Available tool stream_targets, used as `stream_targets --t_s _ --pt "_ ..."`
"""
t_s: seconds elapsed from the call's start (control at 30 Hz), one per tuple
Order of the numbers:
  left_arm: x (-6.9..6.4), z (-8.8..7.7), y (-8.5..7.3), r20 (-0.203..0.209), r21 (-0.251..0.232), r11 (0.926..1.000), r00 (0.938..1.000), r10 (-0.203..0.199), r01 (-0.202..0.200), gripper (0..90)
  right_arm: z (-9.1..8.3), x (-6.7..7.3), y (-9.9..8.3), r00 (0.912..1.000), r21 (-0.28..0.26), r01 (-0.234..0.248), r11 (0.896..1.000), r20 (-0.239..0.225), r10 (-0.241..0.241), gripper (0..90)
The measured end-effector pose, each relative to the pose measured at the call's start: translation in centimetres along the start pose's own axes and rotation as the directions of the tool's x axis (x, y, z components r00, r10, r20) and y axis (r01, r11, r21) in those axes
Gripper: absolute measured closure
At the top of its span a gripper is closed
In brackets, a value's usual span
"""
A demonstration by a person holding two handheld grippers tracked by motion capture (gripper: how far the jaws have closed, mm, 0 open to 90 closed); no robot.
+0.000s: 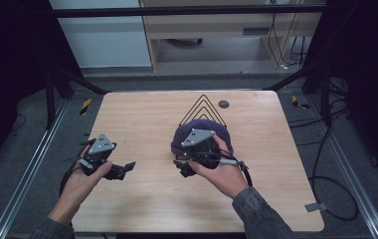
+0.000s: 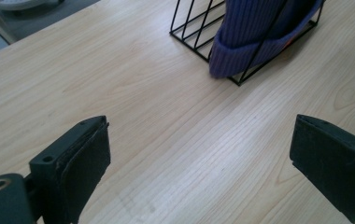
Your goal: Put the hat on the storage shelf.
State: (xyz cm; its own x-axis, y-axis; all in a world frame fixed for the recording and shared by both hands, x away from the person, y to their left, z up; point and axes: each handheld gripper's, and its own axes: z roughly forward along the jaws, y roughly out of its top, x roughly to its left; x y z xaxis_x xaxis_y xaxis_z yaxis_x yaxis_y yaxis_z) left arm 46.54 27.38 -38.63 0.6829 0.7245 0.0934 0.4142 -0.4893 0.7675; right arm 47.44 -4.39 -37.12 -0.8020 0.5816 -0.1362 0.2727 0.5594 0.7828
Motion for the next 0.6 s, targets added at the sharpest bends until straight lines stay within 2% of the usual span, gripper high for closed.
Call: stream_targets --t_s 0.33,0.6 --pt "1.3 0.1 -2.9 -0.023 0.019 0.999 0.9989 -0.04 0.041 4.9 2.0 1.6 -0.6 0.9993 0.03 0.015 0.999 -0.034 -0.014 11.3" --pt "1.6 0.9 -3.9 -0.018 0.042 0.998 0.9987 -0.048 0.048 5.1 3.1 2.2 -2.0 0.998 0.069 0.007 0.998 -0.063 -0.002 11.3"
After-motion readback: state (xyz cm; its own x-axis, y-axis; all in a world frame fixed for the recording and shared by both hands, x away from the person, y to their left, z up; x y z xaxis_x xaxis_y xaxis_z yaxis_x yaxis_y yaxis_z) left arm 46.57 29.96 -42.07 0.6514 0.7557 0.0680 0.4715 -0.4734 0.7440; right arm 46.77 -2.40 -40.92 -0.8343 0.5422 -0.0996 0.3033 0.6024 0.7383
